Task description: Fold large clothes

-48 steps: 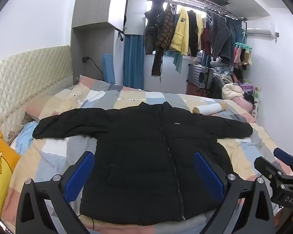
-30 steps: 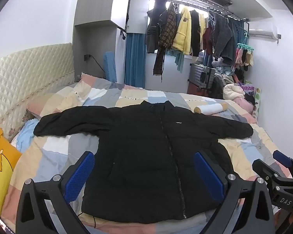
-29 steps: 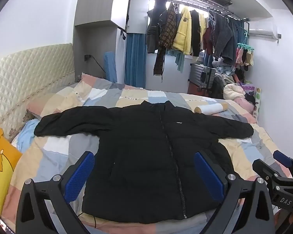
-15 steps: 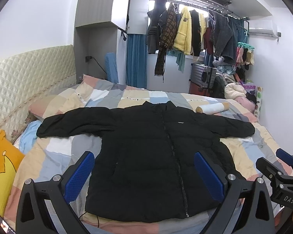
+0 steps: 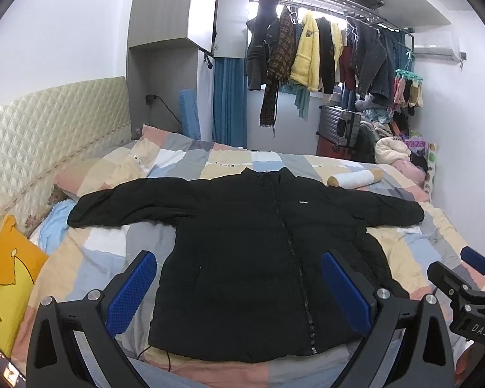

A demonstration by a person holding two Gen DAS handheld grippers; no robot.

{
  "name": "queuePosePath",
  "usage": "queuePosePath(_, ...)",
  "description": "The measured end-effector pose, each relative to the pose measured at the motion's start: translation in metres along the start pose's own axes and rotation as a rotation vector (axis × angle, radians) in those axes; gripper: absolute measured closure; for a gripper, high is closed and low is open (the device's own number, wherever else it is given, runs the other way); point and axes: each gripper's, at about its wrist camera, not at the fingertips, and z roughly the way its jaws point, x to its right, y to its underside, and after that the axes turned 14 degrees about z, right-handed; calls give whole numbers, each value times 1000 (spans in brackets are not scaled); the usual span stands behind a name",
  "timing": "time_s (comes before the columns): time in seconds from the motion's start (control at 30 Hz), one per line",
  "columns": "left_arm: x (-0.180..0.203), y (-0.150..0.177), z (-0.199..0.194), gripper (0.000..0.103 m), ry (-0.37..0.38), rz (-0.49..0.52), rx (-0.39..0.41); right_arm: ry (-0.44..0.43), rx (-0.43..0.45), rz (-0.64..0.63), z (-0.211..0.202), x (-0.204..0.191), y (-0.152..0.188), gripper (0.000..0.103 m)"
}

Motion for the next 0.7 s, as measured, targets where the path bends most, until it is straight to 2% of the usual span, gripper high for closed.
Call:
queuePosePath(0.37, 4, 1, -10, 0, 25, -1, 4, 7, 11, 7, -11, 3, 7, 0)
queuePosePath(0.47, 3, 1, -13, 0, 59, -13, 13, 9, 16, 7, -12, 3, 8, 0)
queuePosePath(0.7, 5, 0, -16, 0, 37, -1, 12, 6, 21, 4, -16, 4, 10, 0)
